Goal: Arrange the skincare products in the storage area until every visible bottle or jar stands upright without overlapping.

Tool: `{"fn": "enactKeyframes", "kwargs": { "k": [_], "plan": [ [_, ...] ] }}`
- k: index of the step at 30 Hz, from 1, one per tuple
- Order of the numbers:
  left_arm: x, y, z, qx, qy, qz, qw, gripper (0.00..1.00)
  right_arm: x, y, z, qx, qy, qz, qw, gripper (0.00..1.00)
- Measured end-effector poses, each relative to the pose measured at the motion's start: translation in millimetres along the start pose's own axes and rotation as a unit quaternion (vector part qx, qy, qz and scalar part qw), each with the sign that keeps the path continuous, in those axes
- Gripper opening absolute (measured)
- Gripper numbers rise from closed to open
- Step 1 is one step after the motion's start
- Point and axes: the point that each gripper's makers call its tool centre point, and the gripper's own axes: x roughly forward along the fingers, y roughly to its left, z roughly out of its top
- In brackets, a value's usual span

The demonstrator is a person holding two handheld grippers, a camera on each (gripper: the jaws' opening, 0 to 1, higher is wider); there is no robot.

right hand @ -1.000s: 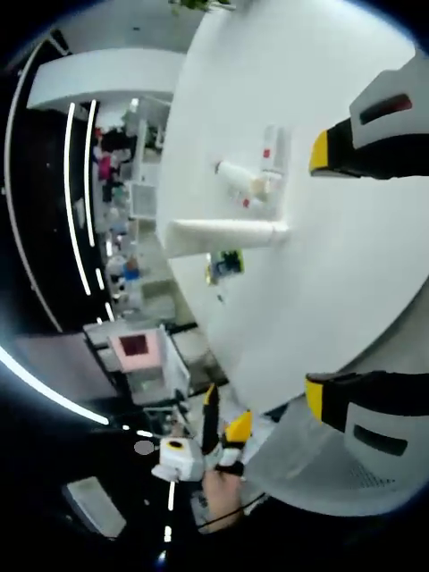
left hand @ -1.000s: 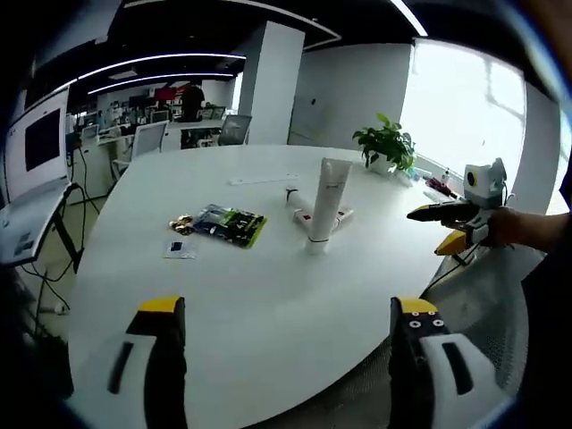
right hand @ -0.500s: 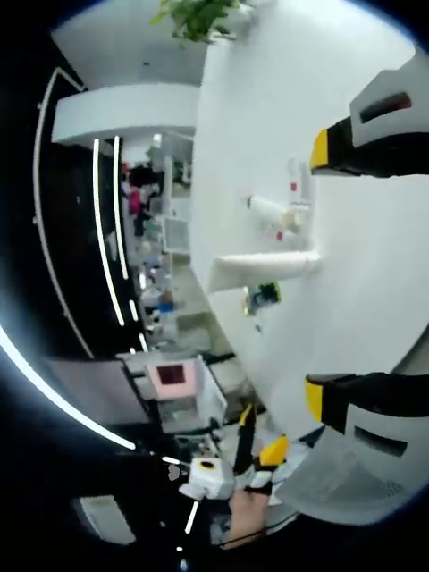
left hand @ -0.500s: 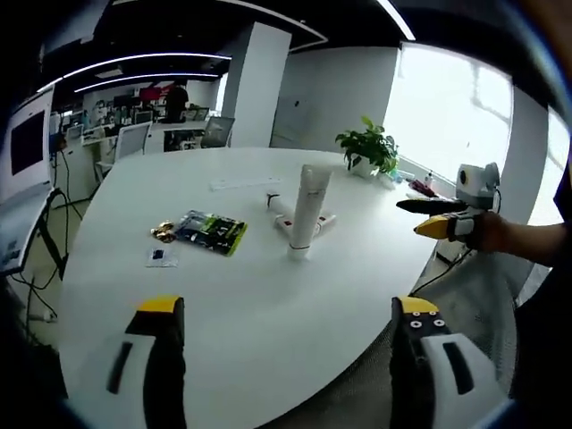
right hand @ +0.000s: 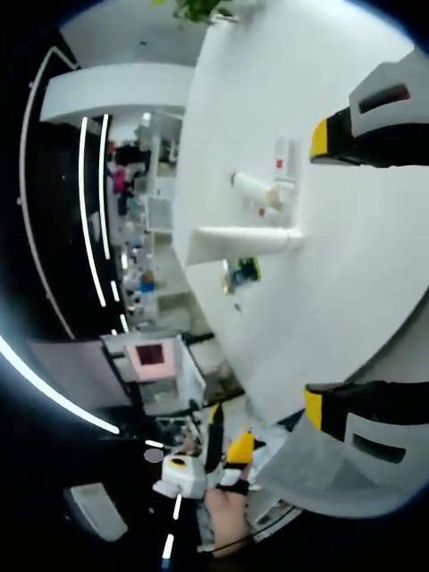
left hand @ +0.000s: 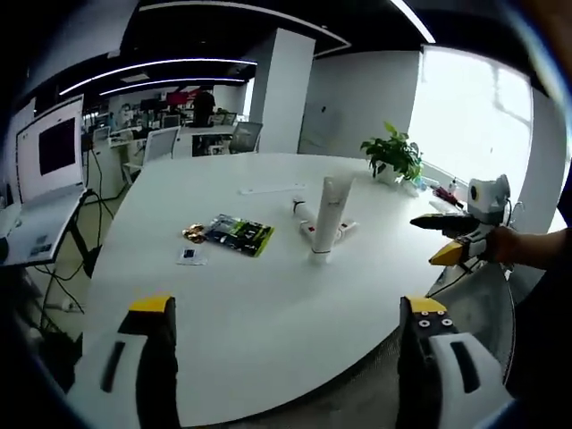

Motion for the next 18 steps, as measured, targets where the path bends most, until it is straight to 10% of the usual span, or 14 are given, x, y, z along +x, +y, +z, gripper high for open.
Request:
{"fn": "enactKeyframes", "kwargs": {
  "k": [2, 8, 18],
  "plan": [
    [-1.5, 2.0, 0.2, 0.006, 0.008, -0.004, 0.9999, 0.99, -0.5, -2.7, -1.4, 0.007, 0.005, -0.009, 0.9999, 0.99],
    [-0.1, 3.1, 27.6, -0.008, -0.087, -0.019, 0.996, 0.99, 1.5, -5.7, -7.2, -0.002, 0.022, -0.013, 0.9997, 0.99],
    [10.0, 1.3, 26.5, 0.002, -0.082, -0.004, 0.9966, 0.99, 4.1, -1.8, -14.9, -0.014, 0.046, -0.004, 0.9989, 0.99]
  ]
}}
